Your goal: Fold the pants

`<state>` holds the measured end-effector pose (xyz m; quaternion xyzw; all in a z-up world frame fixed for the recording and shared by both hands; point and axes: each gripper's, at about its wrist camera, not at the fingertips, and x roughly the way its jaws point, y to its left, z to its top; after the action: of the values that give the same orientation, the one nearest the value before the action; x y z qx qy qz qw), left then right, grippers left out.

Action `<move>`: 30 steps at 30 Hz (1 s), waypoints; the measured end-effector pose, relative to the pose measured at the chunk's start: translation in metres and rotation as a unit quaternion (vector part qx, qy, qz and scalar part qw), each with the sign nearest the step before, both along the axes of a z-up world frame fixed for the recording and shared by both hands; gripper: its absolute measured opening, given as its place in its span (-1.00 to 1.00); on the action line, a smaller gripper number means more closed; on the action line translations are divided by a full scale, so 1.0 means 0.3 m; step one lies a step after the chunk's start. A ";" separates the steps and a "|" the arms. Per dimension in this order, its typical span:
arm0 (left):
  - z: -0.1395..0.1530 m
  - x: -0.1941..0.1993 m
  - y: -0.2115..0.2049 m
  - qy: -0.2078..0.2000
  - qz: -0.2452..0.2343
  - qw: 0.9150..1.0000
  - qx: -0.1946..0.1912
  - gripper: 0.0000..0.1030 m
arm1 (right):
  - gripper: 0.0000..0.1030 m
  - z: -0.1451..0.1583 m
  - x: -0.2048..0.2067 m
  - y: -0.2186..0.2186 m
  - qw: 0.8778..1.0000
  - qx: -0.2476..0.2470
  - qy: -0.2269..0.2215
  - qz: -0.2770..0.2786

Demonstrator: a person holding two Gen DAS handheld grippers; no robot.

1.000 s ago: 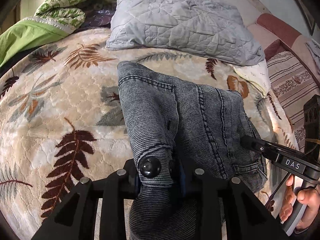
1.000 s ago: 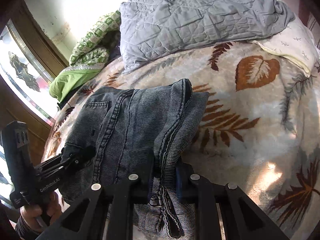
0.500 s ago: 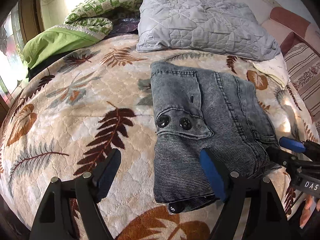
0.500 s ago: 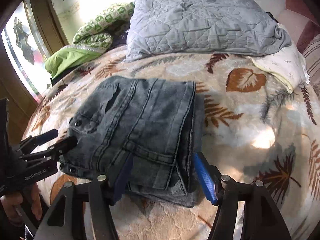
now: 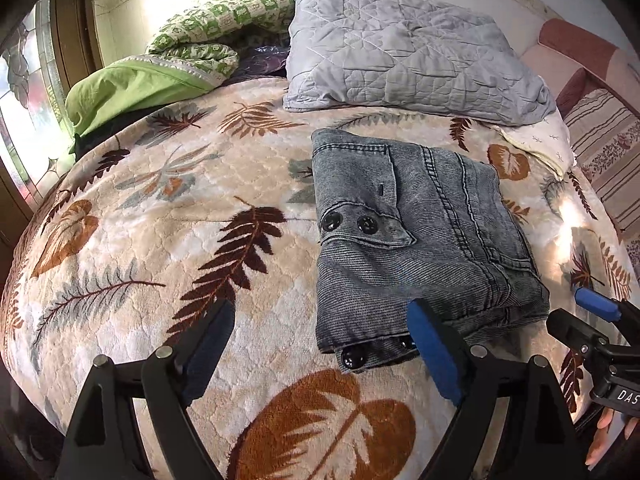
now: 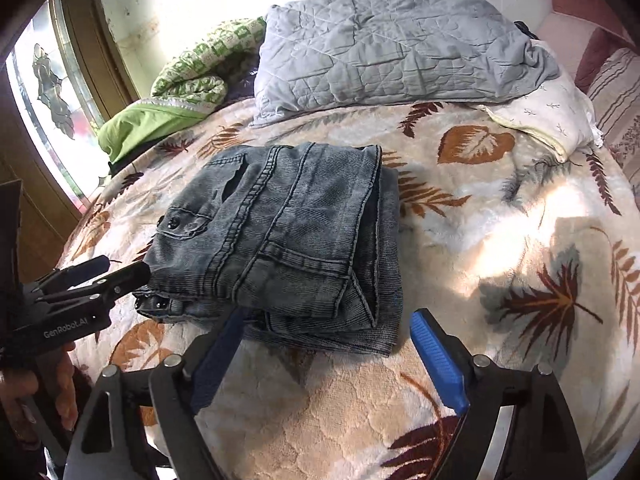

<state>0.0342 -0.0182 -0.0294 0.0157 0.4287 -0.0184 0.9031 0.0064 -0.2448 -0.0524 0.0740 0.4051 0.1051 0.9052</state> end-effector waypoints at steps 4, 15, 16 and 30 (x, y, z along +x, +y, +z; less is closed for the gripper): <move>0.007 -0.032 -0.008 0.009 0.008 1.000 0.006 0.72 | 0.72 -0.011 -0.037 0.006 1.000 0.000 -0.011 0.002; 0.124 -0.143 -0.046 -0.036 0.027 0.999 0.009 0.88 | 0.86 0.030 -0.104 0.011 1.000 -0.024 -0.012 0.012; 0.127 -0.147 -0.047 -0.035 0.029 0.999 0.009 0.88 | 0.86 0.033 -0.106 0.005 1.000 -0.021 -0.006 0.013; 0.188 -0.225 -0.046 -0.055 0.018 0.998 -0.002 0.90 | 0.94 0.181 -0.175 0.019 0.998 -0.056 0.011 -0.001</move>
<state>-0.0334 -0.0318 0.0271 0.0070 0.3789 -0.0023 0.9254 -0.0461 -0.2391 0.0020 0.0247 0.4202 0.0804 0.9035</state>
